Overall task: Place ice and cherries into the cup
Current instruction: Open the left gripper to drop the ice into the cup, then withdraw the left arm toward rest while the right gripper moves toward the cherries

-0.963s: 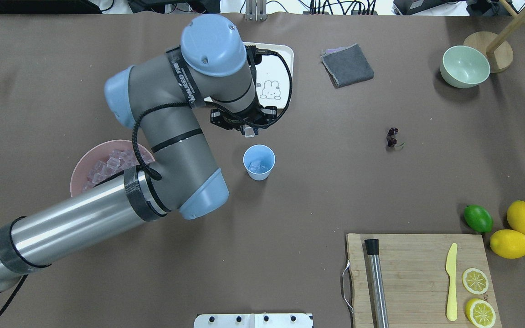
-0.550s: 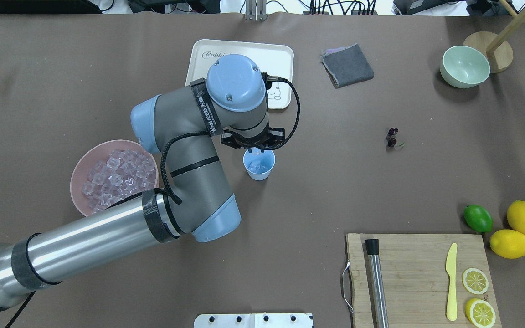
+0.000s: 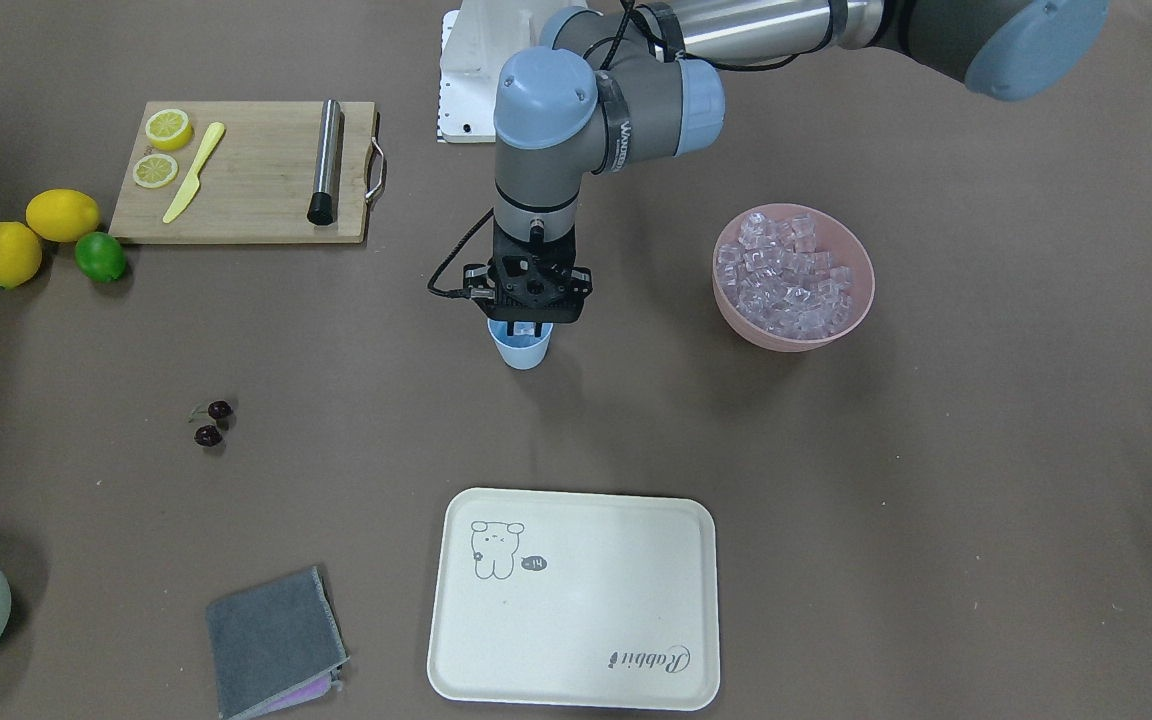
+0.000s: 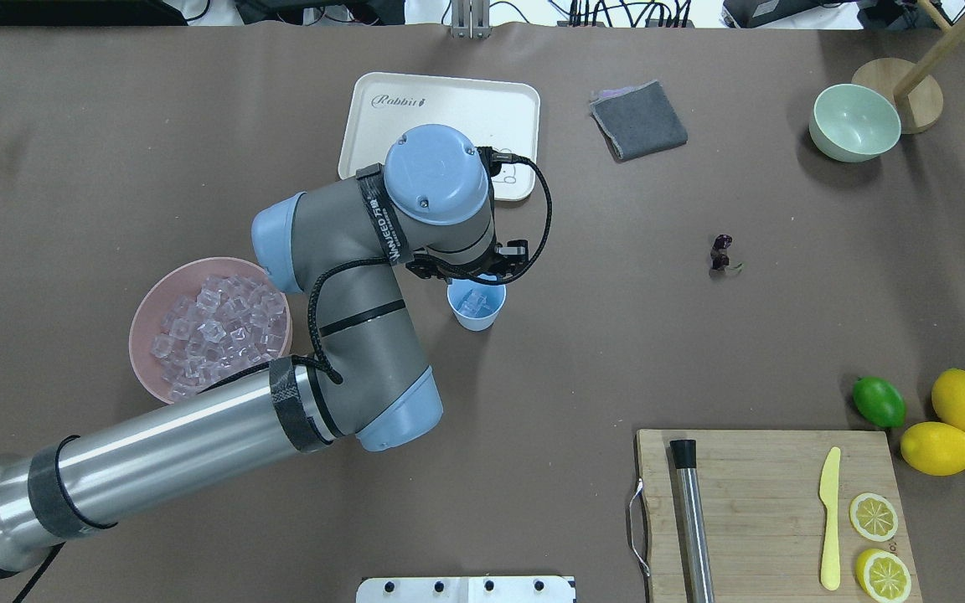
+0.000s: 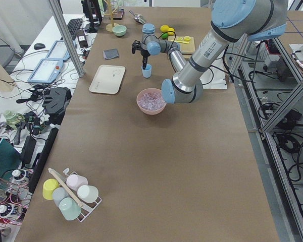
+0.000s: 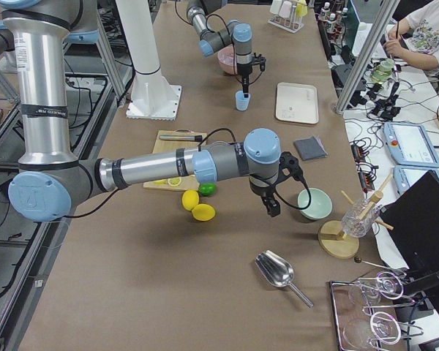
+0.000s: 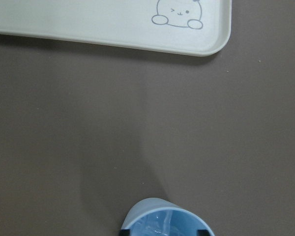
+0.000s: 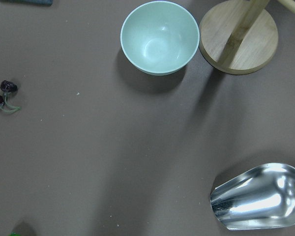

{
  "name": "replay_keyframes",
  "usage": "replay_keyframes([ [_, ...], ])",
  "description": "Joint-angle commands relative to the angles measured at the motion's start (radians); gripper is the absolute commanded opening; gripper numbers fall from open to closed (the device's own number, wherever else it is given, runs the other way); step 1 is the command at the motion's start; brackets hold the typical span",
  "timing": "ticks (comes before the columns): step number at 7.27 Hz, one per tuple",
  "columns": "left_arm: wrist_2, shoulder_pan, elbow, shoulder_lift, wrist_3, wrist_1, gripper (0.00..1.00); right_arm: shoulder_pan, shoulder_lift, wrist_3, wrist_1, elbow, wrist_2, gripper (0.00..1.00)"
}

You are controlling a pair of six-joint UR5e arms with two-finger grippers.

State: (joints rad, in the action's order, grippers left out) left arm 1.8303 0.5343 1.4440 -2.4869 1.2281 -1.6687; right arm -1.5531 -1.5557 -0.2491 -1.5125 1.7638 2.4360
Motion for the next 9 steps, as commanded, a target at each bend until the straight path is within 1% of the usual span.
replay_keyframes([
  [1, 0.021, 0.073, 0.08, 0.009, -0.005, 0.035, 0.97, 0.013, 0.005, 0.017, 0.002, 0.003, 0.0, 0.99],
  [2, 0.12, 0.148, 0.143, 0.063, -0.009, 0.064, 0.97, 0.025, 0.02, 0.043, 0.0, 0.003, -0.002, 0.99],
  [3, 0.145, 0.212, 0.221, 0.156, -0.01, 0.064, 0.97, 0.062, 0.043, 0.078, 0.0, 0.002, -0.003, 0.99],
  [4, 0.15, 0.27, 0.277, 0.263, -0.015, 0.053, 0.97, 0.133, 0.077, 0.2, 0.003, 0.003, -0.008, 0.99],
  [5, 0.2, 0.332, 0.289, 0.337, -0.115, 0.058, 0.97, 0.189, 0.112, 0.273, 0.006, 0.005, -0.009, 0.99],
  [6, 0.236, 0.39, 0.332, 0.459, -0.19, 0.035, 0.97, 0.274, 0.149, 0.38, 0.053, -0.004, -0.015, 0.99],
  [7, 0.269, 0.441, 0.349, 0.526, -0.237, -0.008, 0.97, 0.368, 0.178, 0.569, 0.13, -0.006, -0.058, 0.99],
  [8, 0.286, 0.449, 0.349, 0.558, -0.292, -0.034, 0.97, 0.489, 0.207, 0.761, 0.228, -0.012, -0.148, 0.99],
  [9, 0.294, 0.46, 0.355, 0.566, -0.343, -0.034, 0.97, 0.619, 0.238, 0.91, 0.289, -0.036, -0.279, 0.99],
])
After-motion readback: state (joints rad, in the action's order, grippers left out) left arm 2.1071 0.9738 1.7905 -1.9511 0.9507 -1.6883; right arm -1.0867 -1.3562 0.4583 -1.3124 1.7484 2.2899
